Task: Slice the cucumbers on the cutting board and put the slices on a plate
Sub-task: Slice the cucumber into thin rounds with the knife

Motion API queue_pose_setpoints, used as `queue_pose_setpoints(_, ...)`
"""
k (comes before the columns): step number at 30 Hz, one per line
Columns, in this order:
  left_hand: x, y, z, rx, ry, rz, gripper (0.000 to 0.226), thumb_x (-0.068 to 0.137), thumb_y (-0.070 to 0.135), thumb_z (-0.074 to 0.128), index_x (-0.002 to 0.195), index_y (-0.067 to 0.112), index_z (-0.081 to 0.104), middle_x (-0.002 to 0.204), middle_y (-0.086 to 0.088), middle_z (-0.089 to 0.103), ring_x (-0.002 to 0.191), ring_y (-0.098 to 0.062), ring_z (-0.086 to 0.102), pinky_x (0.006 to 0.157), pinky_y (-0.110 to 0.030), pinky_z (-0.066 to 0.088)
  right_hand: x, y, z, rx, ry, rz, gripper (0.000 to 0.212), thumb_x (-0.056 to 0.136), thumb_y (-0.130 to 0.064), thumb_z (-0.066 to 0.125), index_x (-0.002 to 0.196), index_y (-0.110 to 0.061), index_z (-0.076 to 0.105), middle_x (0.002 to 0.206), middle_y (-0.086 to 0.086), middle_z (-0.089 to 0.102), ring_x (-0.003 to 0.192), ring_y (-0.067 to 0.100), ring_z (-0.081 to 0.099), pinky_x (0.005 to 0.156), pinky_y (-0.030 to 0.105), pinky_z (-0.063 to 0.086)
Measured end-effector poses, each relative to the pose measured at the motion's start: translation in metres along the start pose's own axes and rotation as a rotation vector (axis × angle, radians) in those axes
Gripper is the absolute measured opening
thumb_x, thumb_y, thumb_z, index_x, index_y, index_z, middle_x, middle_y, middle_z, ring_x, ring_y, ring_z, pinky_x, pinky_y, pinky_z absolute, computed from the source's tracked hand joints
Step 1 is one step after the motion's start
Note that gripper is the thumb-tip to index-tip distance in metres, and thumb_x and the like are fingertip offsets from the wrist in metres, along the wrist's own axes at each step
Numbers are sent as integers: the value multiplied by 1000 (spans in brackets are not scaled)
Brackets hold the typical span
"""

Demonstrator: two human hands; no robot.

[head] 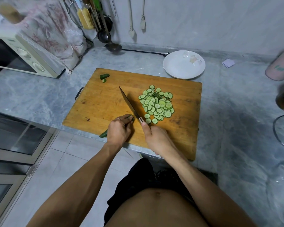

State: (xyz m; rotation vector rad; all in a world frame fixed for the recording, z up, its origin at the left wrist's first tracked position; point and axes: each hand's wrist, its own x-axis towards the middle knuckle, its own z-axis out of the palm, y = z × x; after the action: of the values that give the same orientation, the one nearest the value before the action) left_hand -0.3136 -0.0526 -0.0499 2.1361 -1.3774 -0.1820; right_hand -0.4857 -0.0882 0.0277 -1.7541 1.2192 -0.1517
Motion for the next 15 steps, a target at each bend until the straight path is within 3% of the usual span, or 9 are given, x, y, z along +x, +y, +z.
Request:
queue_pose_setpoints(2, 0, 2, 1, -59, 23, -63, 21, 84, 10, 70, 104, 13, 76, 113, -3, 71, 102, -17, 68, 94, -21, 48, -1, 3, -6, 13, -2, 19, 66, 104, -55, 25, 71, -8, 57, 60, 3, 52, 56, 26, 57, 61, 48, 58)
queue_pose_setpoints(6, 0, 4, 3, -188, 79, -182, 17, 81, 8, 75, 98, 8, 77, 109, -4, 72, 98, -13, 69, 93, -10, 43, -2, 10, -16, 40, 25, 31, 62, 104, -56, 24, 62, -19, 50, 56, 1, 51, 46, 18, 54, 41, 27, 44)
queue_pose_setpoints(7, 0, 3, 3, -188, 84, -178, 17, 81, 8, 75, 98, 8, 77, 108, -4, 72, 97, -12, 69, 92, -8, 42, -2, 11, -17, 32, 16, 25, 61, 104, -56, 24, 63, -19, 51, 57, 1, 52, 45, 18, 53, 40, 27, 44)
queue_pose_setpoints(11, 0, 0, 3, -170, 63, -119, 18, 82, 9, 74, 100, 8, 77, 110, -5, 72, 98, -12, 68, 94, -14, 44, -7, 11, -15, -8, -21, 3, 68, 103, -59, 25, 76, -8, 62, 61, 4, 54, 55, 25, 57, 63, 49, 58)
queue_pose_setpoints(15, 0, -4, 4, -121, 53, -48, 19, 84, 9, 72, 102, 9, 77, 110, -4, 72, 99, -13, 68, 94, -12, 43, -16, 5, -14, -26, -45, -44, 63, 104, -56, 26, 70, -11, 55, 61, 2, 52, 62, 27, 59, 68, 51, 56)
